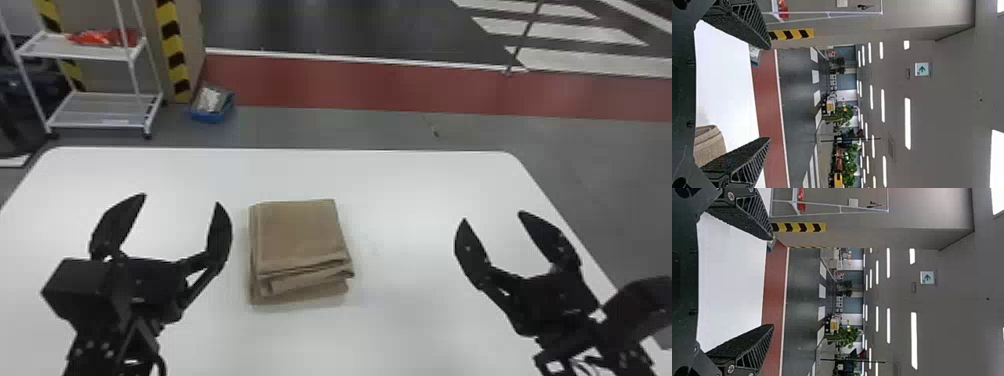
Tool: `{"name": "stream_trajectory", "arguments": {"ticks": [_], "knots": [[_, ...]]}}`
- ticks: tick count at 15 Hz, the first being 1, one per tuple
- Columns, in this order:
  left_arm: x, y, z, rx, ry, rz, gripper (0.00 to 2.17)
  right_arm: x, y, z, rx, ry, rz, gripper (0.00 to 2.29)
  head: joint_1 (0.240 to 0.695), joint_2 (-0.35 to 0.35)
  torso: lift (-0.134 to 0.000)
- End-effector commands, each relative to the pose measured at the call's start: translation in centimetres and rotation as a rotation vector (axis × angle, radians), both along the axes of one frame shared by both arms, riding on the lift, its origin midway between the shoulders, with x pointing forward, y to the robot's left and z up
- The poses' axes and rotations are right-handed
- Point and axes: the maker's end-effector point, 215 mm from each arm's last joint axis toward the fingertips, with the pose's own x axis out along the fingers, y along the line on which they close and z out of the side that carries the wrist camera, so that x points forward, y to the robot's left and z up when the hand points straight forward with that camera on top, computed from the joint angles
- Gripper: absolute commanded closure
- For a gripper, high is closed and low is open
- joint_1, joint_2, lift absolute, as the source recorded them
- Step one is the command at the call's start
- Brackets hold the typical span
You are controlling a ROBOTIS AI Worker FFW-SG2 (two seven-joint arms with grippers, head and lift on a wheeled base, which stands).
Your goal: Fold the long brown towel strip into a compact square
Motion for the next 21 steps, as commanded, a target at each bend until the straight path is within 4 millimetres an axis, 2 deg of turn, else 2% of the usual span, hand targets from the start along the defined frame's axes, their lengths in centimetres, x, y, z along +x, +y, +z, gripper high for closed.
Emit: {"name": "stream_trajectory", "arguments": {"ticks": [1, 8, 17, 21], "knots": [[0.0, -0.1, 0.0, -0.002, 0.000, -0.003, 0.07, 0.0, -0.1, 0.3, -0.003, -0.004, -0.001, 0.11, 0.695, -0.145, -0.124], [-0.2, -0.3, 0.0, -0.002, 0.002, -0.005, 0.07, -0.1, 0.2, 0.3, -0.002, -0.001, 0.006, 0.11, 0.695, -0.148, -0.124], [-0.3, 0.2, 0.1, -0.010, 0.001, 0.012, 0.07, 0.1, -0.8, 0.6, 0.019, -0.012, -0.043, 0.11, 0.695, -0.153, -0.124], [-0.3, 0.1, 0.0, -0.014, 0.004, 0.011, 0.07, 0.1, -1.0, -1.0, 0.027, 0.044, -0.051, 0.11, 0.695, -0.156, -0.124]]}}
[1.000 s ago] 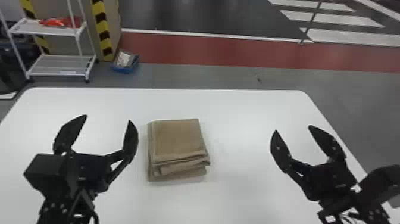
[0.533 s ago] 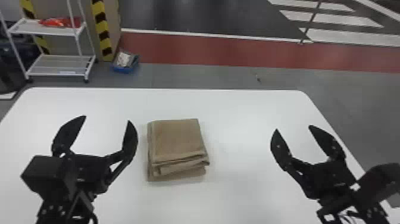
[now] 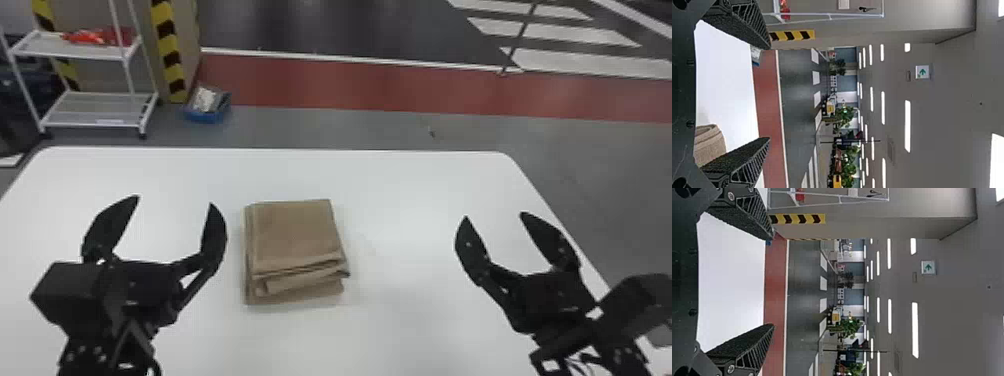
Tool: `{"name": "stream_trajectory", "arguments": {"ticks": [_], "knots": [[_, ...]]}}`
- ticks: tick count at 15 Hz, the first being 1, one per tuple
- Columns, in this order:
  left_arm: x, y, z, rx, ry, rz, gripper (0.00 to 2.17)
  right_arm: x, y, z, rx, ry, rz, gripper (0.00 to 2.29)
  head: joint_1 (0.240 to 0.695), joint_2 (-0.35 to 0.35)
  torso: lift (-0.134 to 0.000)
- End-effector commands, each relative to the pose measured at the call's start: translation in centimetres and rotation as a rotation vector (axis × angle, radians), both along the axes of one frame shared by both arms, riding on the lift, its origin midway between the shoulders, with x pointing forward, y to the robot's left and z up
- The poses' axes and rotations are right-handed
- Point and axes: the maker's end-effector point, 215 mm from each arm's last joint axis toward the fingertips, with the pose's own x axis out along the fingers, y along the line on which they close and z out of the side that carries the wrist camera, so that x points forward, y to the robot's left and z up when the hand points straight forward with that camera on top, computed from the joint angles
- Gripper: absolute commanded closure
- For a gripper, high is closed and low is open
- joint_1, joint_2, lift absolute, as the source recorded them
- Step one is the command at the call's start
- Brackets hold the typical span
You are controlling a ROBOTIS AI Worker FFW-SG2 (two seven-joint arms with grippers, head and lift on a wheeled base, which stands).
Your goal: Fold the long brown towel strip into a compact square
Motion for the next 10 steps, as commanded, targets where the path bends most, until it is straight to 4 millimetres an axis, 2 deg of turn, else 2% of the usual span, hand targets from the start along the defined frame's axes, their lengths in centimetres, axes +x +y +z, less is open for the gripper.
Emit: {"name": "stream_trajectory", "arguments": {"ticks": [1, 8, 10], "knots": [[0.0, 0.1, -0.1, -0.001, 0.001, 0.005, 0.07, 0.0, 0.0, -0.9, 0.009, 0.030, -0.002, 0.11, 0.695, -0.157, -0.124], [-0.1, -0.1, 0.1, -0.007, 0.000, 0.004, 0.08, -0.3, 0.4, -0.6, 0.016, 0.031, -0.005, 0.11, 0.695, -0.153, -0.124], [-0.1, 0.0, -0.1, -0.009, 0.006, 0.005, 0.08, -0.3, 0.2, -1.7, 0.012, 0.066, -0.013, 0.11, 0.695, -0.152, -0.124]]}}
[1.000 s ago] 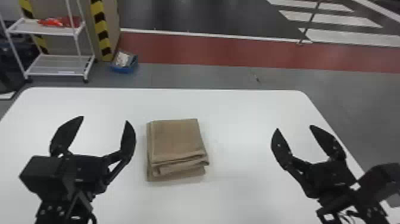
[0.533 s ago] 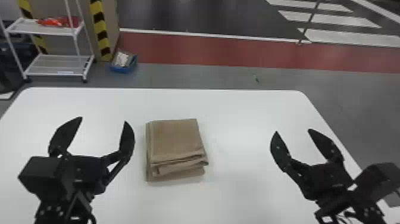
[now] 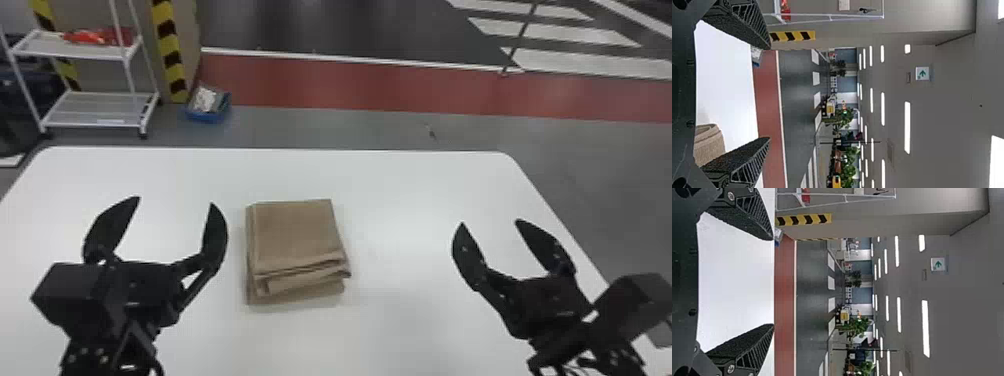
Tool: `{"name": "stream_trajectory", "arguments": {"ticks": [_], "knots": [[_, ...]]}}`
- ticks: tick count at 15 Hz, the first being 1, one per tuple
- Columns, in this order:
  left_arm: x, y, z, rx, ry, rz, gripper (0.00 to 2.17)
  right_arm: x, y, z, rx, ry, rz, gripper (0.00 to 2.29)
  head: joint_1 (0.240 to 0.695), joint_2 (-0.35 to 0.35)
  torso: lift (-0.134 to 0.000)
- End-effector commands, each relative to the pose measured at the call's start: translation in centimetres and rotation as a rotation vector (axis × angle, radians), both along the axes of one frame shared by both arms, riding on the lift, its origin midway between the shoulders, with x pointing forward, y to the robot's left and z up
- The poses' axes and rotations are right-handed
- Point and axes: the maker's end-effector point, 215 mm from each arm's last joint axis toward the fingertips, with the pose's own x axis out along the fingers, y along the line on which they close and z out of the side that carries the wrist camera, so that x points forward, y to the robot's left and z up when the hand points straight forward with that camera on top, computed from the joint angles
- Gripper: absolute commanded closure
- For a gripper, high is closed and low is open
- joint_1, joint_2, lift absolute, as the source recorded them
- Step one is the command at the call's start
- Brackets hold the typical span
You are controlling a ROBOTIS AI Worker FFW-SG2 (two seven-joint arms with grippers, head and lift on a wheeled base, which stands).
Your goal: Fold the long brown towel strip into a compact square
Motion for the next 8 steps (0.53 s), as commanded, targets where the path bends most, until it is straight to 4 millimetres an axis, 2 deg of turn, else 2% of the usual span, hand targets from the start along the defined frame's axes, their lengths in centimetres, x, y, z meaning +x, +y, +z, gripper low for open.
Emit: {"name": "stream_trajectory", "arguments": {"ticks": [1, 5, 8], "knots": [[0.2, 0.0, -0.2, -0.018, 0.007, -0.005, 0.08, 0.0, -0.1, -0.6, -0.004, 0.020, -0.008, 0.11, 0.695, -0.154, -0.124], [0.8, -0.9, -0.8, -0.065, 0.025, -0.027, 0.09, 0.5, 0.3, -1.7, -0.005, 0.061, -0.012, 0.11, 0.695, -0.157, -0.124], [0.8, -1.8, -0.9, -0.056, 0.032, -0.039, 0.09, 0.6, 0.3, -1.4, -0.030, 0.054, 0.003, 0.11, 0.695, -0.160, -0.124]]}}
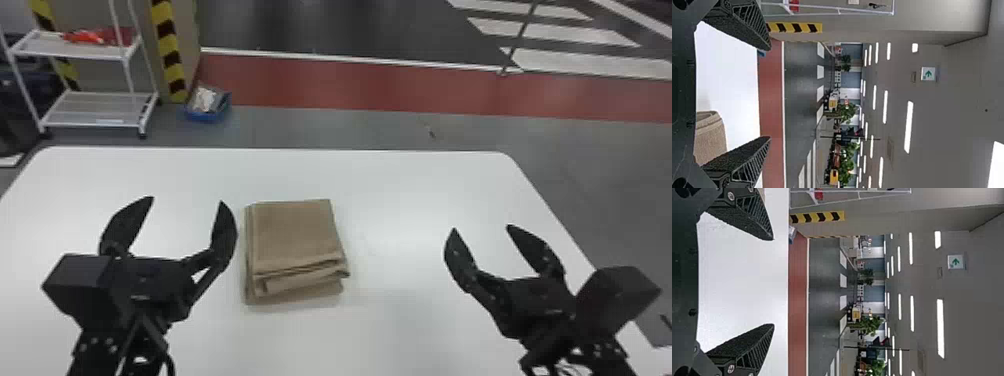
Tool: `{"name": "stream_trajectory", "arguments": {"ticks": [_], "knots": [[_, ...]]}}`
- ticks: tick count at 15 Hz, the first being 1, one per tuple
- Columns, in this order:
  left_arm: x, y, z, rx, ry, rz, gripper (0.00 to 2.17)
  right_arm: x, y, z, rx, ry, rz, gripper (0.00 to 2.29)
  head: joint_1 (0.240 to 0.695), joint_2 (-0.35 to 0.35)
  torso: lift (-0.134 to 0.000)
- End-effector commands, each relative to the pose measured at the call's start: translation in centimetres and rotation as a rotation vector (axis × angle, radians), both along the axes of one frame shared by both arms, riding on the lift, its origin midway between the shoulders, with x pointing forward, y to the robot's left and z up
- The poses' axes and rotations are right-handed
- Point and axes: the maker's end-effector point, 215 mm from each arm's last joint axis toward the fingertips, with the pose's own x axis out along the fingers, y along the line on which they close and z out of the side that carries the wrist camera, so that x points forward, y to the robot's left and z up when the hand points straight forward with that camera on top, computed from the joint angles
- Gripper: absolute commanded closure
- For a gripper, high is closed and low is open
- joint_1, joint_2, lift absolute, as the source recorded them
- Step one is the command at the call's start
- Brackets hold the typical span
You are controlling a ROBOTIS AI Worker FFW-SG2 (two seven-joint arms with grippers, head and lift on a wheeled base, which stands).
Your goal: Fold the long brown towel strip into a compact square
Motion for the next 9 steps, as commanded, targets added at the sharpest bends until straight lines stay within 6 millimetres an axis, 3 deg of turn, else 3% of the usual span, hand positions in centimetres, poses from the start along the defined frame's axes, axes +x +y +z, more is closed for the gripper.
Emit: {"name": "stream_trajectory", "arguments": {"ticks": [1, 9], "knots": [[0.1, -0.5, -0.1, 0.004, 0.004, -0.008, 0.09, 0.0, 0.3, 0.3, -0.035, -0.004, 0.008, 0.11, 0.695, -0.164, -0.124], [-0.2, -1.0, -1.2, 0.040, 0.044, -0.013, 0.09, 0.1, 0.0, 0.2, -0.064, 0.002, 0.018, 0.11, 0.695, -0.176, -0.124]]}}
